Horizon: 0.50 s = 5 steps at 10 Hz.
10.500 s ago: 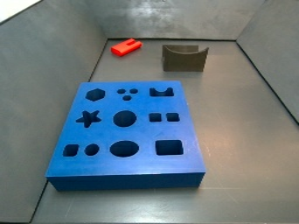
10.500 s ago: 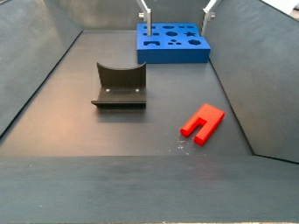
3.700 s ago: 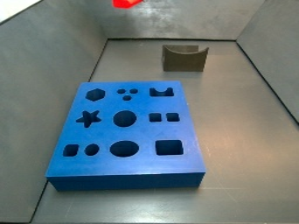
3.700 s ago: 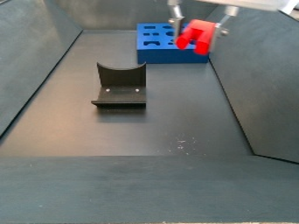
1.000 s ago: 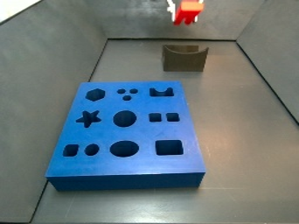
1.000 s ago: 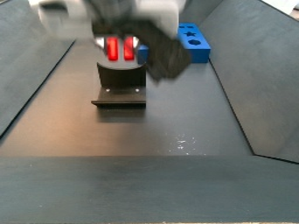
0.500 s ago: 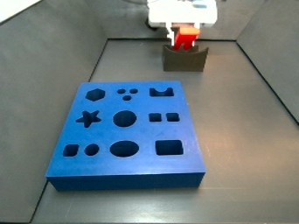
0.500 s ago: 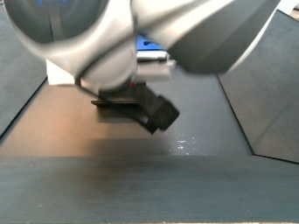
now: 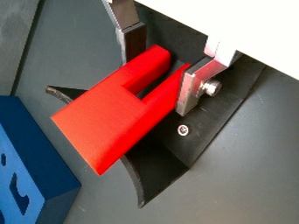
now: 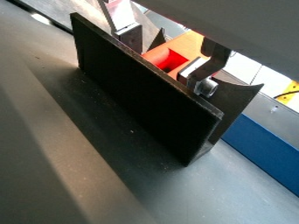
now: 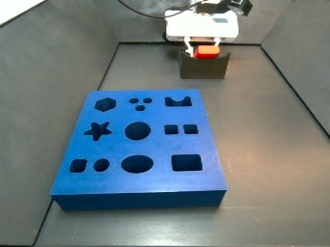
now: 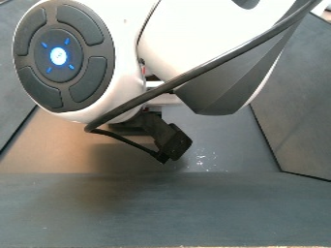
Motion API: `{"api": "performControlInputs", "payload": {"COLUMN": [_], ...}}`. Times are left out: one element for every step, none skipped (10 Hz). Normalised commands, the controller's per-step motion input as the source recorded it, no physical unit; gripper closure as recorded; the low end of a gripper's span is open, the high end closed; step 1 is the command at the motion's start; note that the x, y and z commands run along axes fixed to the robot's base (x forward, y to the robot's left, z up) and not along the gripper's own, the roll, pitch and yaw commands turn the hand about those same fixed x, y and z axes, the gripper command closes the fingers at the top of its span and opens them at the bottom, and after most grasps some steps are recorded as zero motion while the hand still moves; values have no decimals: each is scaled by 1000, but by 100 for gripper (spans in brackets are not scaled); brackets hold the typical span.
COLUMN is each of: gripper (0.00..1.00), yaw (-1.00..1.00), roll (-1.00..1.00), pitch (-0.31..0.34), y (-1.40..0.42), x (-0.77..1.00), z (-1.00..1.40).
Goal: Pick up the square-circle object. Move up. Place the square-circle object on the fixture. Regrasp the square-circle object. Move to above the board. Insert the square-circle object.
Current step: Place the square-circle object on the fixture, then regrasp the square-circle object.
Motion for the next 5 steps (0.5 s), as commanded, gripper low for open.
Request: {"api": "performControlInputs", "payload": {"gripper": [0, 0, 0, 0, 0], "yaw": [0, 26, 30, 28, 25], "roll": [0, 6, 14, 26, 39], "pitch": [0, 24, 24, 29, 30], "y": [0, 0, 4, 4, 0], "x": [0, 0, -5, -25, -33], "z": [0, 1000, 1000, 1000, 1000]}}
